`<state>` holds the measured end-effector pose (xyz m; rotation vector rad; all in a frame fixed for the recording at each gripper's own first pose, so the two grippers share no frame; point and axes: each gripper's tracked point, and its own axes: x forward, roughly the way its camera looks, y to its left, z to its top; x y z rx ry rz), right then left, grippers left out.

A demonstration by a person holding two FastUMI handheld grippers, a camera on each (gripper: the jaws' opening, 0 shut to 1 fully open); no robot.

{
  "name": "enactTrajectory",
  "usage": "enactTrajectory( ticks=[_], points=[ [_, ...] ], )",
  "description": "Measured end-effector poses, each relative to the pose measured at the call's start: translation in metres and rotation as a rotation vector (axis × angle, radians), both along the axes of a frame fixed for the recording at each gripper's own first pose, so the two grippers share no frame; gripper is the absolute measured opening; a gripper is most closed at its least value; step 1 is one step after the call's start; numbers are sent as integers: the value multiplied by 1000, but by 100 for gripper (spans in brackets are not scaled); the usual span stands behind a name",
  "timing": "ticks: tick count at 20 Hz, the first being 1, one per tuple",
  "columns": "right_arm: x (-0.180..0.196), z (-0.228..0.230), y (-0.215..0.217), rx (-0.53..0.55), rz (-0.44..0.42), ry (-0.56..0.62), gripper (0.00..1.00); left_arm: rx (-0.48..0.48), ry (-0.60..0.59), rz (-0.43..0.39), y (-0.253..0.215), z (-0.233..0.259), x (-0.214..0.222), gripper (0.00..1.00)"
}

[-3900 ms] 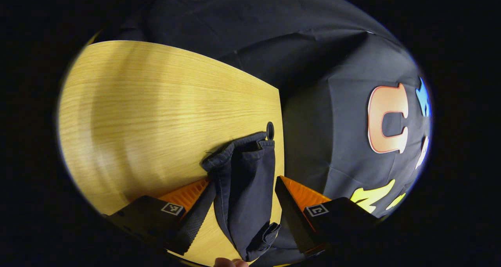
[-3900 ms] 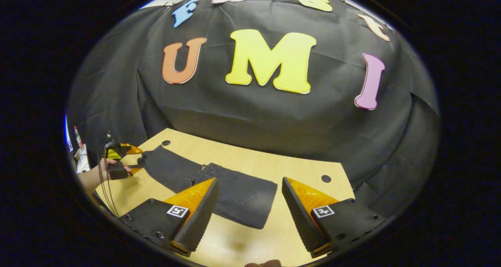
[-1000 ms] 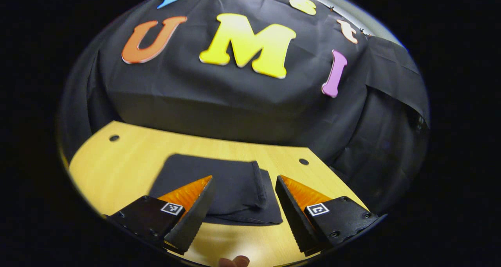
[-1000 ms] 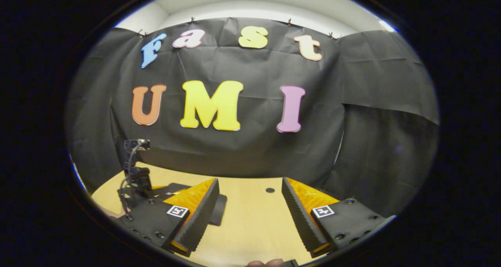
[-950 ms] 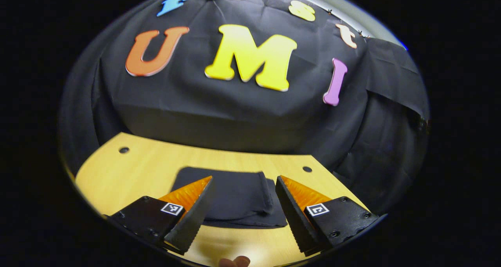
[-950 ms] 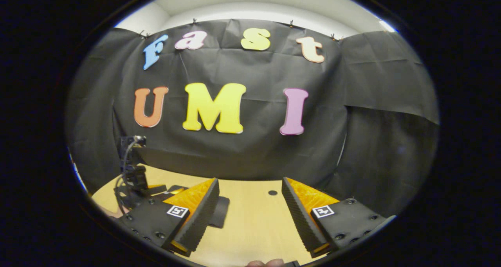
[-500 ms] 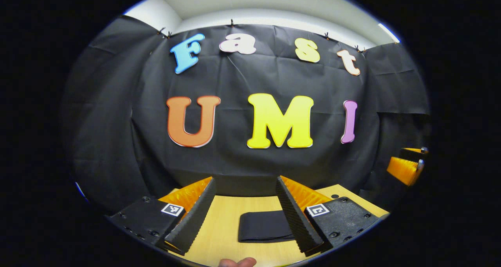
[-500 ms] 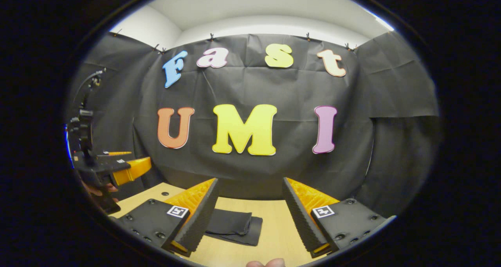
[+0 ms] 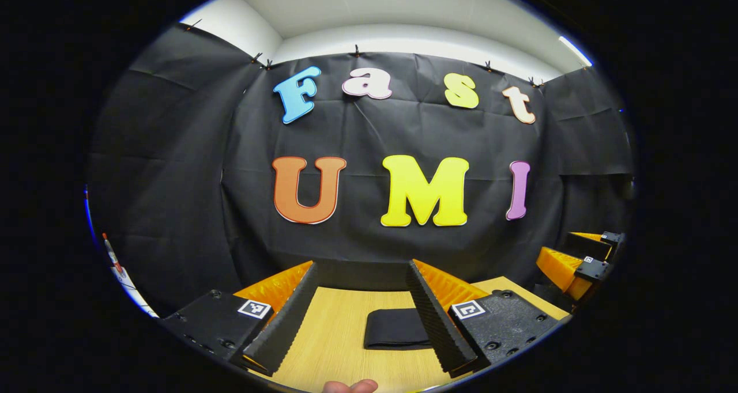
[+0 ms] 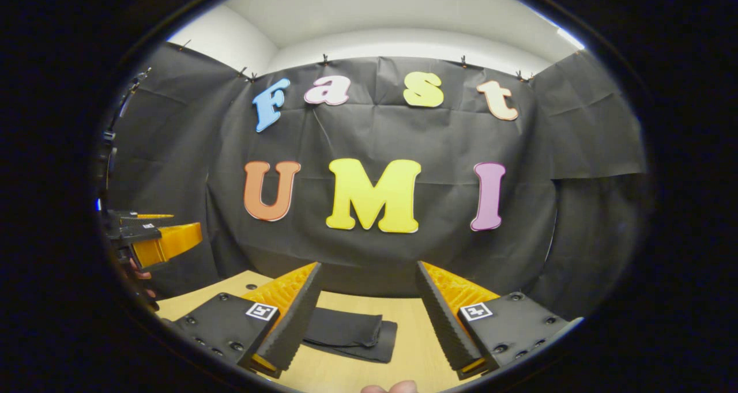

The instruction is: Grasp the waist and the cuffs of the jeans and fold them to make the two legs overlap; first hold the waist and fold one-third of the jeans toward the cuffs, then hold the cuffs and fold the remaining one-third in the same direction to finish folding.

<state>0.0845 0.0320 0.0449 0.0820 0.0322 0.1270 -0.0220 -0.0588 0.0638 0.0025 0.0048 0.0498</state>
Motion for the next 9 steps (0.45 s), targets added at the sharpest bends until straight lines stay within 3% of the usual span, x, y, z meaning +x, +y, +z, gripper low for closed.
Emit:
enactTrajectory(
  ticks=[9],
  points=[
    [6, 2, -8, 1, -26, 0, 98, -3, 5, -16, -15, -1, 4, 98]
  ],
)
